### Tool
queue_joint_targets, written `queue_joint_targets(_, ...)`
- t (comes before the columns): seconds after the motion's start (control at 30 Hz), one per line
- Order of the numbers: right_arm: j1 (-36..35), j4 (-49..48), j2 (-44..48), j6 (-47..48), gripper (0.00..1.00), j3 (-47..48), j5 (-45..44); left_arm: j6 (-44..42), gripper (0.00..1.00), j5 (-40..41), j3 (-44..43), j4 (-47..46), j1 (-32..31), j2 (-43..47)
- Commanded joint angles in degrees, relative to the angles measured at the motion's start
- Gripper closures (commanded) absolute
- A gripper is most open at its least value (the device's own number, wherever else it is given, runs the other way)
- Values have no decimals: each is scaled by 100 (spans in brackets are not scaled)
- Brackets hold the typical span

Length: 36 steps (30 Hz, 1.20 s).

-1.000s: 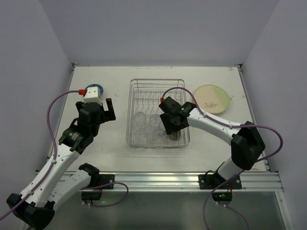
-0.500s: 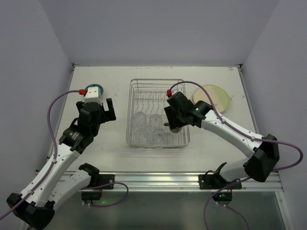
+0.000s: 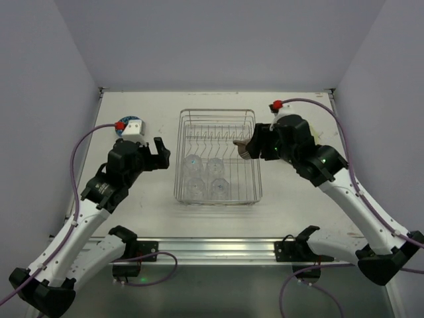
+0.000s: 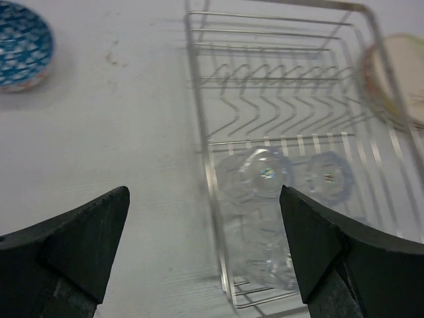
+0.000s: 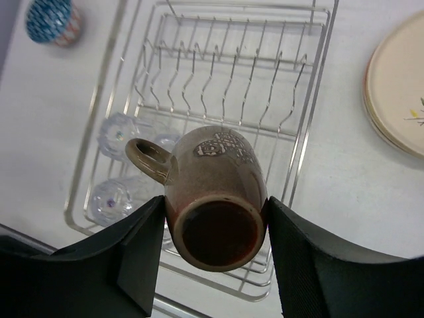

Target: Unload the mixed dishes from the dish rack

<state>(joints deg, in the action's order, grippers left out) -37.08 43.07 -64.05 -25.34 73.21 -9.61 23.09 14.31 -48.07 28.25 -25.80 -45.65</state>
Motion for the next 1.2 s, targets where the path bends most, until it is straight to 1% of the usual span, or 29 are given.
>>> queue_joint_targets(0.0, 323, -1081, 498, -497, 100, -52, 863, 510, 0, -2363, 104, -1152, 40, 231)
queue_joint_targets(0.03, 350, -1151, 560, -559, 100, -52, 916, 616, 0, -2789, 244, -1442, 40, 249)
queue_joint_targets(0.07, 377, -1326, 639, -612, 100, -52, 1125, 731, 0, -3184, 568, -2193, 40, 258)
queue_joint_targets(0.1, 386, -1406, 674, -664, 100, -52, 1232, 880, 0, -3580, 719, -2610, 40, 258)
queue_joint_targets(0.13, 394, -1494, 710, -813, 100, -70, 1355, 1186, 0, -4263, 868, -3101, 40, 232)
queue_joint_targets(0.17, 412, -1738, 745, -884, 100, -87, 1669, 1354, 0, -4548, 1174, -4063, 40, 214)
queue_joint_targets(0.2, 412, -1880, 806, -1059, 100, -175, 1873, 1765, 0, -4803, 1325, -4578, 40, 197)
queue_joint_targets(0.23, 421, -2177, 841, -1147, 100, -202, 2057, 1986, 0, -5171, 1457, -5575, 31, 162)
queue_joint_targets(0.27, 421, -2345, 868, -1235, 100, -245, 2233, 2189, 0, -5314, 1589, -6046, 31, 127)
queue_joint_targets(0.3, 421, -2477, 885, -1393, 100, -315, 2618, 2548, 0, -5420, 1747, -6451, 31, 83)
queue_joint_targets(0.33, 421, -2722, 877, -1464, 100, -333, 2796, 2699, 0, -5586, 1792, -7116, 23, -48)
queue_joint_targets(0.4, 421, -3013, 824, -1666, 100, -430, 3260, 2980, 0, -5763, 1836, -7700, -21, -189)
queue_joint_targets(0.43, 421, -3363, 815, -1736, 100, -500, 3376, 3034, 0, -5781, 1837, -8077, -82, -303)
queue_joint_targets(0.63, 421, -3954, 649, -2167, 100, -764, 4096, 2938, 1, -5632, 1872, -8835, -486, -480)
queue_joint_targets(0.7, 421, -4227, 570, -2360, 100, -852, 4291, 2868, 2, -5553, 1854, -8898, -601, -524)
queue_joint_targets(0.8, 412, -4447, 455, -2475, 100, -861, 4572, 2833, 5, -5500, 1810, -9030, -759, -620)
queue_joint_targets(0.87, 377, -4500, 437, -2493, 100, -879, 4599, 2797, 10, -5430, 1775, -9074, -865, -682)
queue_joint_targets(0.97, 324, -4526, 420, -2493, 100, -914, 4599, 2771, 14, -5307, 1758, -9074, -883, -779)
queue_joint_targets(1.0, 307, -4561, 420, -2528, 100, -957, 4617, 2762, 23, -5289, 1758, -9091, -900, -831)
queue_joint_targets(1.1, 272, -4684, 394, -2616, 100, -1045, 4669, 2762, 31, -5228, 1731, -9197, -935, -910)
queue_joint_targets(1.13, 245, -4737, 385, -2651, 100, -1072, 4704, 2753, 44, -5210, 1723, -9232, -953, -928)
queue_joint_targets(1.17, 236, -4772, 376, -2677, 100, -1089, 4705, 2753, 48, -5210, 1722, -9250, -962, -937)
